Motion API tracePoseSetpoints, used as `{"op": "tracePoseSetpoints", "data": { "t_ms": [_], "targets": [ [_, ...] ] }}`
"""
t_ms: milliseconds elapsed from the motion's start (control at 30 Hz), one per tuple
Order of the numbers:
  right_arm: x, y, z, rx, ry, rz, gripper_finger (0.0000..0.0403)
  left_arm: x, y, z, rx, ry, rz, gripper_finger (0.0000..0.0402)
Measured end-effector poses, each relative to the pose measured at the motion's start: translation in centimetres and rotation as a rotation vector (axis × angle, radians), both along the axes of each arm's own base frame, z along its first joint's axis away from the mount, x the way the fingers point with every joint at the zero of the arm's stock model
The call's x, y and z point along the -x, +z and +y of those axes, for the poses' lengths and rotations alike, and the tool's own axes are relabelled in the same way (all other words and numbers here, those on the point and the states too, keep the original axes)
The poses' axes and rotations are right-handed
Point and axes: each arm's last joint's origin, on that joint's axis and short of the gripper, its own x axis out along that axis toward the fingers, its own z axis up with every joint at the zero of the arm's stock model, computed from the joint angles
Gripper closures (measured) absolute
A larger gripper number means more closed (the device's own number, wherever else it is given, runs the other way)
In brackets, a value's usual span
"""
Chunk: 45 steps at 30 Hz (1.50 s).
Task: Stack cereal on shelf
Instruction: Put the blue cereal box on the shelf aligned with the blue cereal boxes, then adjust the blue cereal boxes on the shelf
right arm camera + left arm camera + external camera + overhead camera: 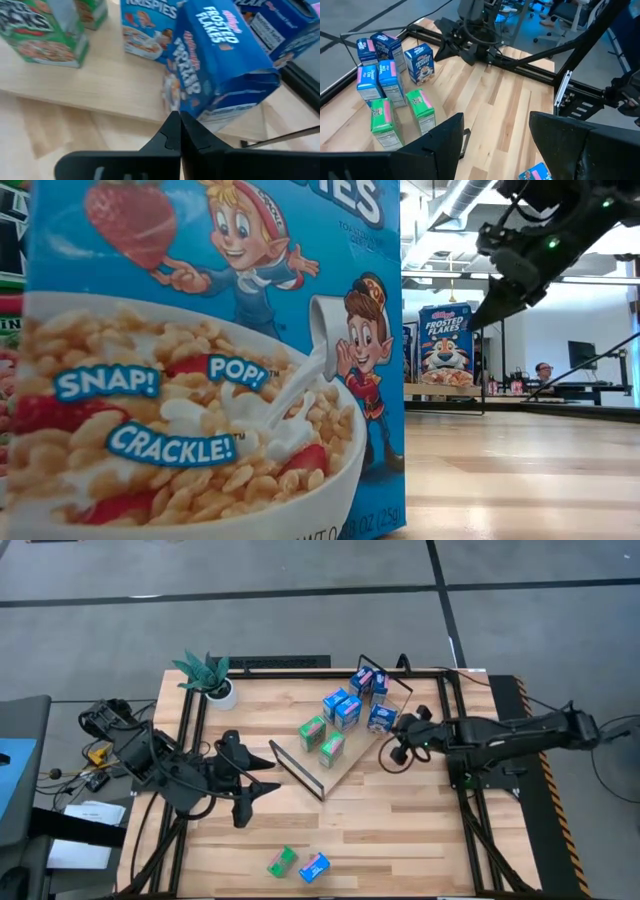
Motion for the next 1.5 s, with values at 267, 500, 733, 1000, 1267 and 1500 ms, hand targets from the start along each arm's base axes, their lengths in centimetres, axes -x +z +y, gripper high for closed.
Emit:
{"op": "tracePoseSetpoints", "data": {
  "t_ms": [267,500,733,1000,1267,1500],
  "targets": [
    [0.2,-0.2,-1.9,0.006,-0.098,0.018,0.0393,0.1,-0.2,0.1,-0.015,0.001,0.024,0.0187],
    [0.4,-0.2,-2.8,0.003,-0.147,0.019,0.0392,0.2,-0.4,0.2,-0.025,0.003,0.046,0.0187],
    [0.5,0.1,-2.6,-0.002,-0.143,0.0,0.0392,0.3,-0.6,0.2,-0.035,0.004,0.059,0.0187],
    [1.4,2.7,-2.2,-0.046,-0.102,-0.089,0.0392,-0.1,-0.4,0.8,-0.017,0.056,0.035,0.0187],
    [2.9,11.0,-0.6,0.032,0.082,-0.339,0.0392,-2.3,1.0,2.8,-0.014,-0.011,-0.063,0.0187],
    [8.5,21.1,0.5,0.215,0.216,-0.639,0.0392,-4.1,2.4,7.0,0.013,-0.096,-0.159,0.0187]
  ]
}}
